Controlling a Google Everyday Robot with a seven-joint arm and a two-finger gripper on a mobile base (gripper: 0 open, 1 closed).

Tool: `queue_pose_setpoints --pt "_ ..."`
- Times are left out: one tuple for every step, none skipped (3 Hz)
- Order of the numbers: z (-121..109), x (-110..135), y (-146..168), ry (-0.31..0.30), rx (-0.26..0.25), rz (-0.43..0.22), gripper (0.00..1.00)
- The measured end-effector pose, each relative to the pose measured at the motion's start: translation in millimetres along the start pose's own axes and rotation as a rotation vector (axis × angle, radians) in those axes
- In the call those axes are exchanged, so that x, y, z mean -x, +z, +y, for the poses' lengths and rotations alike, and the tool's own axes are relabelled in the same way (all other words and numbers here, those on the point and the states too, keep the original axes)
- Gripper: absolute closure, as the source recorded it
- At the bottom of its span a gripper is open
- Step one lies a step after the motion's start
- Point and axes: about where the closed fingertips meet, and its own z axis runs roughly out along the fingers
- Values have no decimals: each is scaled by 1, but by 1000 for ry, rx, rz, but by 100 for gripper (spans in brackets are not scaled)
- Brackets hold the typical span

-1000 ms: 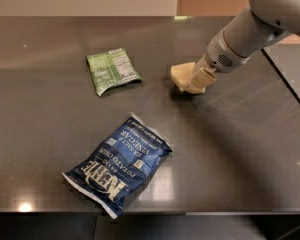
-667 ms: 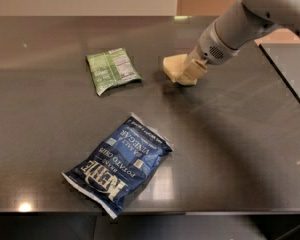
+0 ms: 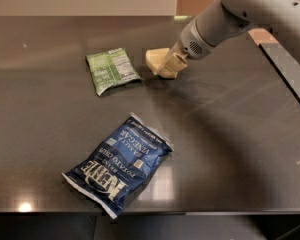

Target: Move sponge near green jalapeno chip bag

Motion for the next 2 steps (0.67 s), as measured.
queue_pose_setpoints --pt "3 15 22 -8 41 -41 50" --pt "5 20 31 -14 58 -54 28"
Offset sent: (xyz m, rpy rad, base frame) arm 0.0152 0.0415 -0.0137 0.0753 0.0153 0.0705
